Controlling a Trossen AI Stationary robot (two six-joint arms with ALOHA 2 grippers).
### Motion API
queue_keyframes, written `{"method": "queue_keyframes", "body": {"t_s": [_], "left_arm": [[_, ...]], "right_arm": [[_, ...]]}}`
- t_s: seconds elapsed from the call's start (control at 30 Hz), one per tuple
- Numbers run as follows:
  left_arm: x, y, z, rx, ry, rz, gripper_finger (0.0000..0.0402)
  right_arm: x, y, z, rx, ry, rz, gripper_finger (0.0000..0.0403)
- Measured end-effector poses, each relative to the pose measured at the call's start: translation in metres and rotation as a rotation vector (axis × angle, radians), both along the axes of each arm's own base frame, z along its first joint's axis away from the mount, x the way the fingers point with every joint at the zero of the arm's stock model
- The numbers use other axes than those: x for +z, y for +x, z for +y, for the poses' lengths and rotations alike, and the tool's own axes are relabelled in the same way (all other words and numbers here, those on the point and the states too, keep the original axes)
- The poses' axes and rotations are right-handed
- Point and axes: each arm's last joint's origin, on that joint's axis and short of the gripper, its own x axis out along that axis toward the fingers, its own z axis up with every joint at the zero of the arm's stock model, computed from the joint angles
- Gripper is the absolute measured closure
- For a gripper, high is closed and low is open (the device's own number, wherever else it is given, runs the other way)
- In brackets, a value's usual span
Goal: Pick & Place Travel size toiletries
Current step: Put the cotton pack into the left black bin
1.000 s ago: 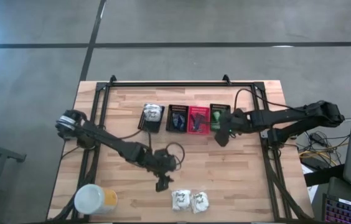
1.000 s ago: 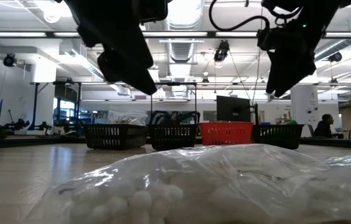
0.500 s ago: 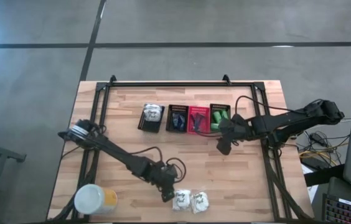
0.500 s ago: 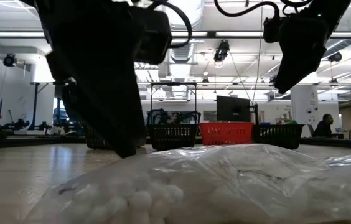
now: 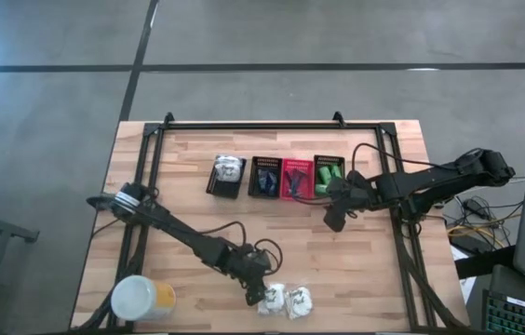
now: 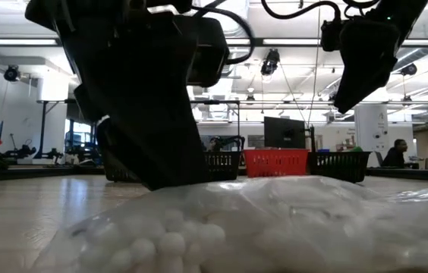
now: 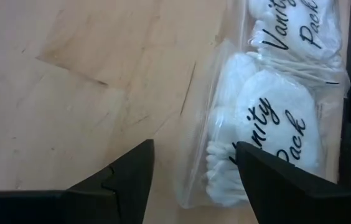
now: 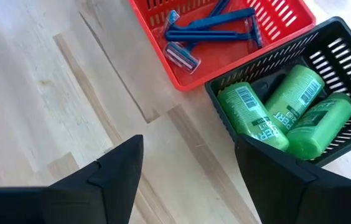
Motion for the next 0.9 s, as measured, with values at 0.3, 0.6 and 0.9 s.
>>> {"method": "queue_keyframes", "body": {"t_s": [0.3,0.6,0.9], "left_arm": [[0.001,-0.001,0.001,-0.032,-0.047,0.027,0.0210],[0.001,-0.003,-0.002,-0.116,-0.134,0.071,0.0348],[0.045,-0.021,0.018,-0.085,-0.016,0.080,0.0397]], "right_arm": [[0.000,0.000,-0.001,-0.014,-0.029,-0.005,0.0166],[0.001,0.000,-0.002,-0.026,-0.050,-0.012,0.0156],[0.001,0.001,-0.002,-0.004,-0.083,-0.009,0.0152]]}}
